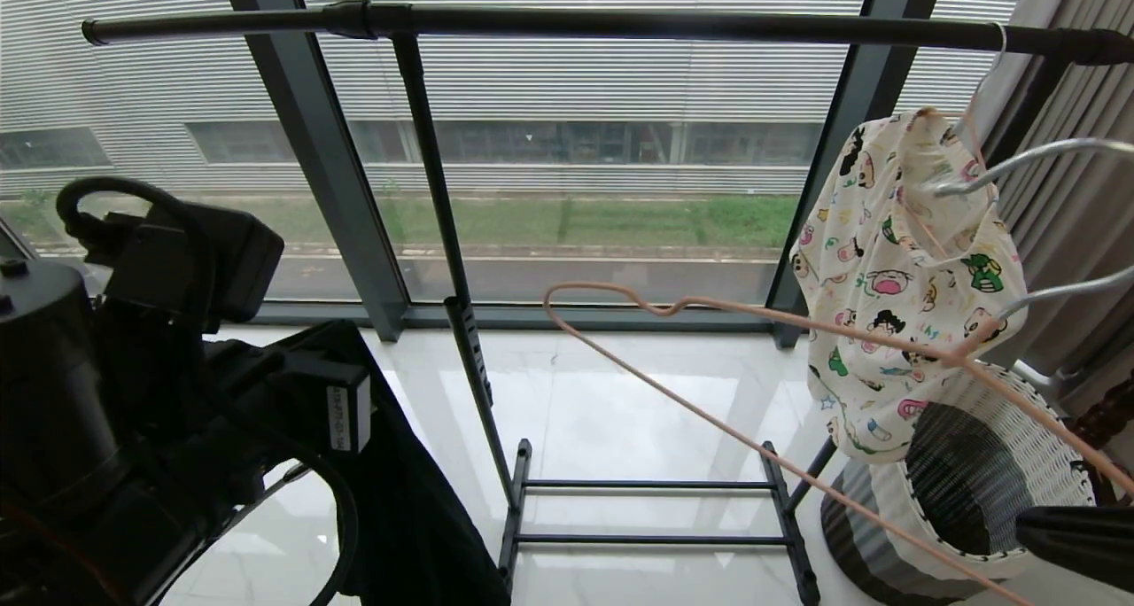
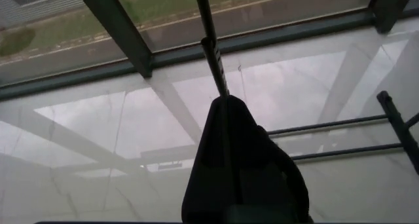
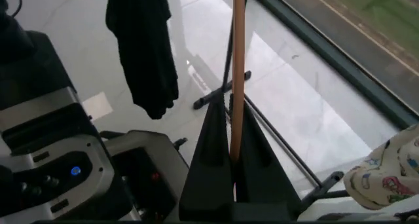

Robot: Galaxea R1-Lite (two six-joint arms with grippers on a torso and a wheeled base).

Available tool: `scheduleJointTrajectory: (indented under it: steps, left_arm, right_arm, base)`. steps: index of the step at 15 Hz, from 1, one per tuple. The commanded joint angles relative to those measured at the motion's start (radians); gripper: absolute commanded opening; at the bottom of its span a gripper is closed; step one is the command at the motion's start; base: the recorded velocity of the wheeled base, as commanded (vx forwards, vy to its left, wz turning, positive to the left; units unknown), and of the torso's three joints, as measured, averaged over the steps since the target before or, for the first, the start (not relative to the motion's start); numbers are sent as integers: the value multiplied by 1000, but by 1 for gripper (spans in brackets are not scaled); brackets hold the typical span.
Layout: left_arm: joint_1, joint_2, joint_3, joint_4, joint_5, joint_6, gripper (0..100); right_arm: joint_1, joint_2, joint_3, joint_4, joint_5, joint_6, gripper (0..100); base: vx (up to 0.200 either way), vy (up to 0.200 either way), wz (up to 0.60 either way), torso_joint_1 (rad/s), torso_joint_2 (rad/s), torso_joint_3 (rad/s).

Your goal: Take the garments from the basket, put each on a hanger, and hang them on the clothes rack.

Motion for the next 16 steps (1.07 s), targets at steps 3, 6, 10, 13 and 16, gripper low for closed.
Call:
scheduleJointTrajectory:
  steps: [3, 6, 10, 13, 16]
  left_arm:
    - [1, 136, -161, -64, 0, -24, 0]
    - [1, 156, -185, -65, 0, -26, 0]
    - [-1, 153, -182, -65, 0, -26, 0]
    - [-1, 154, -179, -65, 0, -27, 0]
    - [-1, 174, -185, -67, 0, -27, 0]
  right_arm:
    - [165, 178, 6, -69, 1, -2, 0]
    - [165, 226, 5, -128, -1, -1, 0]
    - [156, 256, 11, -184, -35, 9, 0]
    - [139, 262, 8, -249, -82, 49, 0]
    - [151, 279, 5, -304, -87, 64, 0]
  base:
    - [0, 0, 0, 0, 0, 0]
    - [0, 0, 0, 0, 0, 0]
    - [0, 0, 0, 0, 0, 0]
    - [0, 0, 0, 0, 0, 0]
    - [0, 0, 0, 0, 0, 0]
